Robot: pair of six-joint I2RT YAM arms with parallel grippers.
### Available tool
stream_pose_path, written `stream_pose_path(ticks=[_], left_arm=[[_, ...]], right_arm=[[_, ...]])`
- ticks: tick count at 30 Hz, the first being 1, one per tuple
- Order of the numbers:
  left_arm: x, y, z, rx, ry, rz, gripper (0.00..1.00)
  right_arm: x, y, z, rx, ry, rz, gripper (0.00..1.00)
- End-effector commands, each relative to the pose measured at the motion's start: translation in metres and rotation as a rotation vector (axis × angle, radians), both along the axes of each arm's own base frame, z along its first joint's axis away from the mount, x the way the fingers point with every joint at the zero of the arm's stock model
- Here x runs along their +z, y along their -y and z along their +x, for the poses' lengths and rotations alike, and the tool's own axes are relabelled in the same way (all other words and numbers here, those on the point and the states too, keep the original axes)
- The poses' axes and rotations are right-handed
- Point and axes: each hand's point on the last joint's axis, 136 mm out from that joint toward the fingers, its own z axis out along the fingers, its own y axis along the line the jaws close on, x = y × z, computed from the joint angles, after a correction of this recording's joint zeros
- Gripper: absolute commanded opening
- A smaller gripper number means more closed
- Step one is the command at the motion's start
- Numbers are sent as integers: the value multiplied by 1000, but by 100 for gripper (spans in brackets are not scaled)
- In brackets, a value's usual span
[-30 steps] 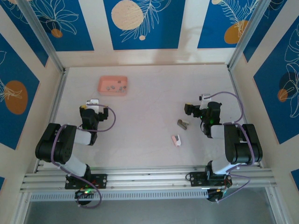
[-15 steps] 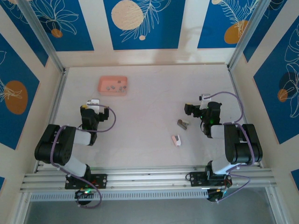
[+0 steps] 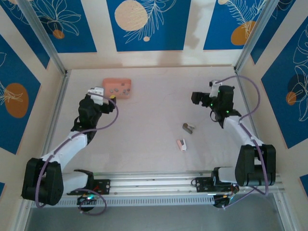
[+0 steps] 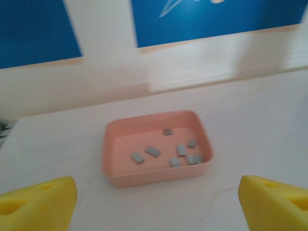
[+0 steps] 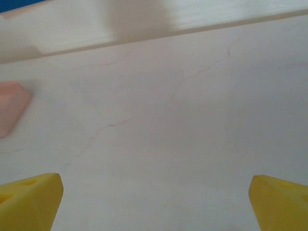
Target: Load the staples into the stapler
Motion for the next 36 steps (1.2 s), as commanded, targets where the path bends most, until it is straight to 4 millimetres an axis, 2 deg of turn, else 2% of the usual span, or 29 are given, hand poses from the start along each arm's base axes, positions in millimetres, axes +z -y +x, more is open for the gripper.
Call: stream_pose_path(ticks=[1,4,8,13,17,20,23,27,36], left_arm=[[-17,34,-19,-122,-164,-3,84],[-25,62,-30,-192,-233,14,81],[-47,94,-43,-259,-329,10,79],[-71,117,-51,-303,-436,-62,73],[-79,126,-55,-317,-458,-61,73],[-83,127,-54,-312,-468,-52,73],[-87,126,-53,-308,-475,-45,73],[-96,125,-54,-301,-499,-39,73],[-107,123,-57,-290,-518,-46,73]], right_arm=[[-33,-24,-58,48,-333,101,99],[-40,-35,-87,12,-448,129,99],[-61,-58,-126,5,-581,173,99],[-91,-76,-166,2,-733,88,99],[-110,-79,-184,5,-804,28,98],[-119,-84,-191,26,-841,8,91],[-126,-92,-193,57,-873,-14,88],[-140,-102,-193,81,-928,-65,79],[-161,-96,-186,41,-978,-224,61]])
